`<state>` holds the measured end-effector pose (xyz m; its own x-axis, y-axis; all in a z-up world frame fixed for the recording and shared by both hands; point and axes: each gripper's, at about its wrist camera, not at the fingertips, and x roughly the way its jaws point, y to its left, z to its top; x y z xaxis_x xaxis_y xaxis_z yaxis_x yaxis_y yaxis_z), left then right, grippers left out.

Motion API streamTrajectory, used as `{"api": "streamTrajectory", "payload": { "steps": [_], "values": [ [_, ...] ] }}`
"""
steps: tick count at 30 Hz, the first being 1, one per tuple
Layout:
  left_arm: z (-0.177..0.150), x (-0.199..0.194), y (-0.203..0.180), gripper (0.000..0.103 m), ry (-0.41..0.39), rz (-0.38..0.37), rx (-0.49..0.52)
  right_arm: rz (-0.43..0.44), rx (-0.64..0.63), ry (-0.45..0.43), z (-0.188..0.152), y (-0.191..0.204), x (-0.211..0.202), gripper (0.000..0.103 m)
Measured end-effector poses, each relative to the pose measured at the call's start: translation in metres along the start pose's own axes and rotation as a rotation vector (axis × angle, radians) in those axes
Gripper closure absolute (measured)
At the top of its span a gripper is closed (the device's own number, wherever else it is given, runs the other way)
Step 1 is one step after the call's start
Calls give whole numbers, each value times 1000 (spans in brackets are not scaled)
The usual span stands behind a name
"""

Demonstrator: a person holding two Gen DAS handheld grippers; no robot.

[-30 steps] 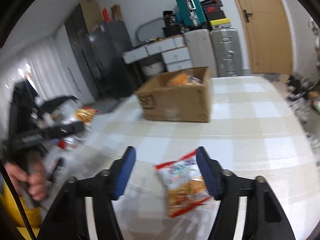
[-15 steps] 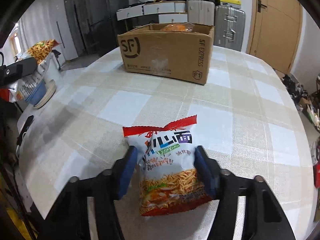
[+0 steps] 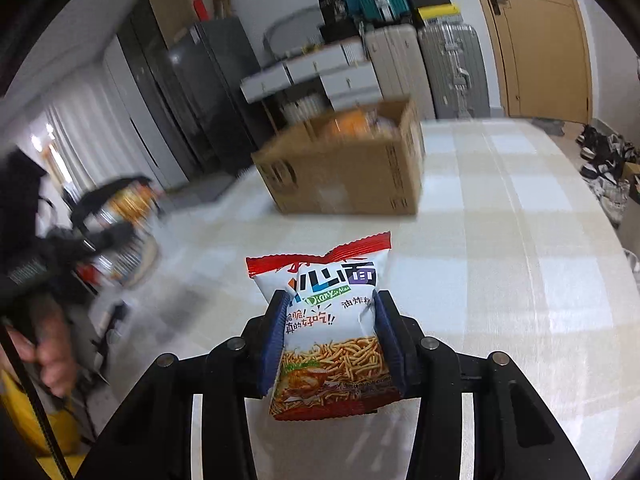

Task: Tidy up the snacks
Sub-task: 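Lift both snack bags and carry them toward the SF box, then lower both snack bags into the box and open both tools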

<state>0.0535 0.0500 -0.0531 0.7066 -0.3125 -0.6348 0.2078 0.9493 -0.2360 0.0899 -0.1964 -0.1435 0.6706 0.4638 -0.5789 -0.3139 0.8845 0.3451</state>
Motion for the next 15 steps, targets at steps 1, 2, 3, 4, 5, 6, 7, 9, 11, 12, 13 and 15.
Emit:
{"api": "streamTrajectory", "payload": {
  "steps": [1, 2, 3, 4, 5, 6, 7, 9, 11, 12, 13, 15],
  "values": [
    [4, 0, 0, 54, -6, 0, 7, 17, 4, -28, 10, 3, -9, 59],
    [9, -1, 0, 54, -12, 0, 14, 28, 0, -52, 19, 6, -16, 59],
    [15, -1, -1, 54, -21, 2, 20, 40, -4, -76, 28, 9, -23, 59],
    [21, -1, -1, 54, -29, 3, 29, 49, -6, -92, 34, 11, -28, 59],
    [28, 0, -3, 54, -35, 6, 41, 66, -8, -120, 45, 15, -37, 59],
    [36, 1, -5, 54, -40, 8, 50, 80, -8, -137, 54, 16, -42, 59],
    [44, 2, -6, 54, -44, 3, 55, 97, -11, -160, 67, 19, -48, 59],
    [61, 6, -7, 54, -52, -5, 64, 112, -25, -187, 87, 24, -54, 59],
    [78, 10, -10, 54, -70, 4, 82, 124, -30, -212, 109, 26, -57, 59],
    [88, 14, -11, 54, -74, 5, 93, 132, -33, -218, 119, 27, -57, 59],
    [96, 17, -12, 54, -76, 6, 95, 137, -35, -224, 129, 28, -57, 59],
    [117, 31, -12, 54, -67, -9, 102, 135, -44, -241, 150, 29, -54, 59]
  ]
}}
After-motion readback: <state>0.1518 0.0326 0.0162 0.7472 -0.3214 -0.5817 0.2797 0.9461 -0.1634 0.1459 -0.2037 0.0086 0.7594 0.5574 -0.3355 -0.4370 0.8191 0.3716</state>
